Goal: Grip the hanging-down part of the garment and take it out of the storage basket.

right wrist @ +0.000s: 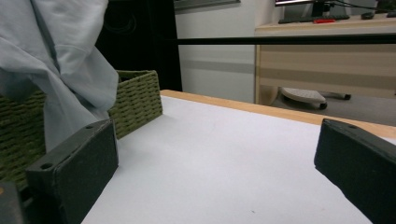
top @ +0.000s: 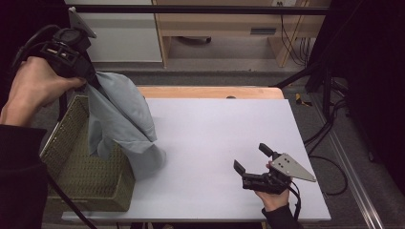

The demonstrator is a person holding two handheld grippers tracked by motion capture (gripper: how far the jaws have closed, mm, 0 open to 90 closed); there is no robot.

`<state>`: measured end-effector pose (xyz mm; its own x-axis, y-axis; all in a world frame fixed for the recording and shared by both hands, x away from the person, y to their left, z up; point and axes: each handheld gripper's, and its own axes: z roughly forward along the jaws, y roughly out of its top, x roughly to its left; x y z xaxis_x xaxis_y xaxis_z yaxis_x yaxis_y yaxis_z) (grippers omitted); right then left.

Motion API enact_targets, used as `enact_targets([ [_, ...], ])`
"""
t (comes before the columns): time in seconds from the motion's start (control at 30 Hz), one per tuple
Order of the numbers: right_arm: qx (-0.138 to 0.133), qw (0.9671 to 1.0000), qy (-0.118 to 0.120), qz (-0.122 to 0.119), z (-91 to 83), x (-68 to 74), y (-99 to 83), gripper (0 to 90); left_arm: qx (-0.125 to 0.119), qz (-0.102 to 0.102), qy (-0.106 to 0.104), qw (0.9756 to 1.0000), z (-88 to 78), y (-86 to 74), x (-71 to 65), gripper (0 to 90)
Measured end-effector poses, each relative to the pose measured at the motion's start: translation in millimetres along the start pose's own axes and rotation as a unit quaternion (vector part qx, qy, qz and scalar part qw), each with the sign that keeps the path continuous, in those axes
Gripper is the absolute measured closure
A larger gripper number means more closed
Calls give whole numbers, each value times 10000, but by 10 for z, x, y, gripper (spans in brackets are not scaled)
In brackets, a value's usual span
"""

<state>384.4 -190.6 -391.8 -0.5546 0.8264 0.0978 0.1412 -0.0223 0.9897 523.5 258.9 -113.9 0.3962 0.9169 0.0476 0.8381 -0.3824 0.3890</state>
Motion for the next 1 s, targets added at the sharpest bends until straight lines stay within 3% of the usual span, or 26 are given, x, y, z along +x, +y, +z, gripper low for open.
enact_targets([
  [0.3, 152, 9995, -244, -99, -95, -80, -163, 3, 18, -1, -19, 10000, 16, 0, 19, 853],
  [0.33, 186, 9996, -231, 18, -118, -75, -170, 3, 13, -9, -28, 10000, 19, 3, 16, 853],
  [0.47, 147, 9992, -368, -22, -159, -109, -213, 3, 28, 6, -19, 10000, 24, 14, 5, 853],
  [1.0, 168, 9988, -454, -56, -171, -75, -274, 2, 23, -5, -36, 10000, 25, -7, 28, 853],
])
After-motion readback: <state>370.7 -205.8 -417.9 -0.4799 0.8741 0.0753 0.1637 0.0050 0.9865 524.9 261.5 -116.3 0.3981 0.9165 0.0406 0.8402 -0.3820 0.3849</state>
